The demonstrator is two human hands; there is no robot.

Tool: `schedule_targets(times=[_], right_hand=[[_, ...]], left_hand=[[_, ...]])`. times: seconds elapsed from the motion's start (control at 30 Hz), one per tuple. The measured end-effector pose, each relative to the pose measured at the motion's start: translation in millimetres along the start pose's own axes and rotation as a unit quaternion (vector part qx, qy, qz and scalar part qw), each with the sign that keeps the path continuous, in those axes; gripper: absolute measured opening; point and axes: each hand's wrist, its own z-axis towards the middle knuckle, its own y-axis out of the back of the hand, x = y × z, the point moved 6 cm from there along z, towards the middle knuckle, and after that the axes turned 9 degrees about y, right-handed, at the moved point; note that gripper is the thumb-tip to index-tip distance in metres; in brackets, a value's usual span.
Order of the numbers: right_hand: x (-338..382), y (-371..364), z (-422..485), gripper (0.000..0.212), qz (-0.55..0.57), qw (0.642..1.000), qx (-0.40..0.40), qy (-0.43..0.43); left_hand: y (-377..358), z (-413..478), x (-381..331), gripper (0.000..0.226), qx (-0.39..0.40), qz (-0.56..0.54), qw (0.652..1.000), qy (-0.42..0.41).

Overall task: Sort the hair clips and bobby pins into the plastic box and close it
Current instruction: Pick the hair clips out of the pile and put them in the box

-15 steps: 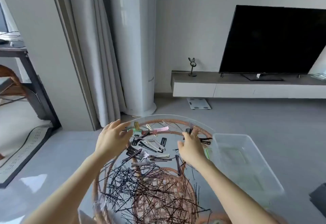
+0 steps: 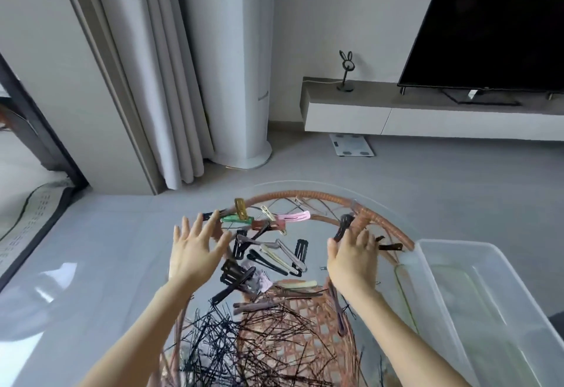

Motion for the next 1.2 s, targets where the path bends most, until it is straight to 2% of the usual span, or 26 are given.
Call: schedule_targets(times=[0.1,0.2,0.23,0.3,0.37,0.43,0.53,0.6,0.67,0.77,0.8,0.9,1.0,1.07,1.1,1.17,1.2], right_hand=[[33,-7,-20,0.055,0.048,0.997,0.025,0.061],[57,1,-43,0.051,0.066,0.987,0.043,0.138],[58,9,-45,0.046,0.092,0.983,0.017,0.156],[52,36,-42,0.034,0.135,0.973,-0.089,0.166],[31,59,-24,0.025,0.153,0.956,-0.213,0.129],[5,59,3,0.031,0.184,0.946,-0.253,0.081],[-22,29,42,0.055,0.187,0.967,-0.169,-0.025],[-16,13,57,0.064,0.127,0.983,-0.123,-0.049],[8,7,61,0.059,0.114,0.988,-0.101,-0.015],[48,0,58,0.048,0.144,0.984,-0.053,0.093],[57,-3,55,0.047,0.152,0.98,-0.029,0.124],[70,-7,42,0.044,0.19,0.966,-0.001,0.178],[83,-1,17,0.039,0.252,0.936,0.02,0.244],[75,8,6,0.037,0.261,0.935,0.003,0.238],[63,17,3,0.035,0.248,0.944,-0.039,0.213],[26,31,5,0.034,0.18,0.968,-0.13,0.116],[4,34,7,0.035,0.133,0.979,-0.142,0.055]], left_hand=[[0,-6,-7,0.085,0.002,-0.017,0.999,-0.033],[2,-14,-11,0.069,0.019,-0.052,0.996,-0.073],[6,-14,-11,0.058,0.013,-0.076,0.994,-0.075],[20,-10,-9,0.041,-0.034,-0.126,0.989,-0.071],[31,4,-12,0.045,-0.075,-0.131,0.987,-0.05],[26,27,-18,0.056,-0.053,-0.099,0.993,-0.027],[5,61,-35,0.055,0.026,-0.07,0.997,-0.016],[-11,72,-53,0.06,0.053,-0.03,0.997,-0.051],[-22,69,-74,0.067,0.075,-0.032,0.991,-0.105],[-32,56,-92,0.075,0.111,-0.104,0.977,-0.15],[-32,51,-93,0.074,0.118,-0.126,0.974,-0.149],[-31,42,-94,0.045,0.15,-0.193,0.963,-0.11],[-34,32,-96,0.044,0.189,-0.238,0.945,-0.123],[-33,29,-96,0.041,0.197,-0.264,0.936,-0.124],[-31,26,-96,0.037,0.195,-0.27,0.935,-0.121],[-19,22,-96,0.034,0.161,-0.269,0.942,-0.123],[-12,18,-95,0.037,0.136,-0.257,0.948,-0.129]])
